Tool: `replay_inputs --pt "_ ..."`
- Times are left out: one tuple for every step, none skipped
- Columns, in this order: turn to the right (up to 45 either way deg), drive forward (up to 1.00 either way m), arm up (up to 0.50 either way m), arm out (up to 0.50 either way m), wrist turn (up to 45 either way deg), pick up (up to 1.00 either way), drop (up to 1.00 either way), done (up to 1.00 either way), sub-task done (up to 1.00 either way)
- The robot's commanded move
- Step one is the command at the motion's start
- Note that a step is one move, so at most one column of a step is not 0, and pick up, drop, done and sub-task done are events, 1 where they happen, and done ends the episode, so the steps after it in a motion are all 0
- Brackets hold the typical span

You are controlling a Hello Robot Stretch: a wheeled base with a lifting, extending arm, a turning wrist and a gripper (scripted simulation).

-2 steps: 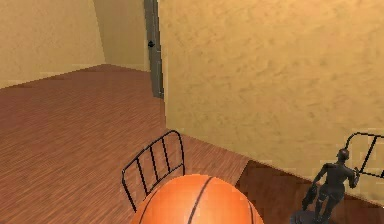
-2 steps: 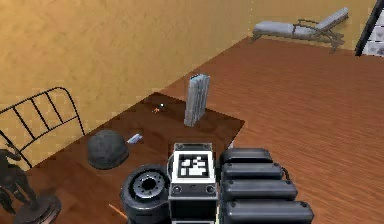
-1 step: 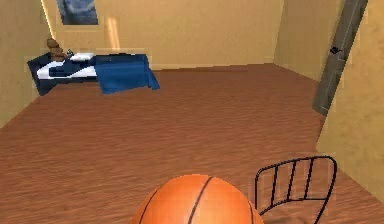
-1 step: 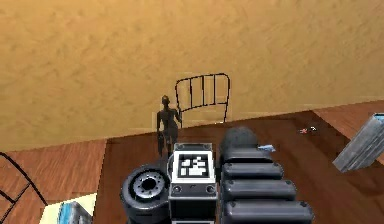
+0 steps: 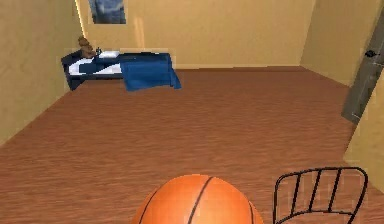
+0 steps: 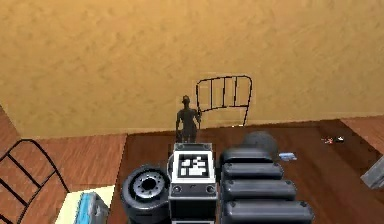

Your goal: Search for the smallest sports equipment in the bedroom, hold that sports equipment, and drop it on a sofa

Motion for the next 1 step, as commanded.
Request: replay_inputs --pt "0.0 0.65 0.00 0.00 0.0 0.00 0.00 0.00 0.00"
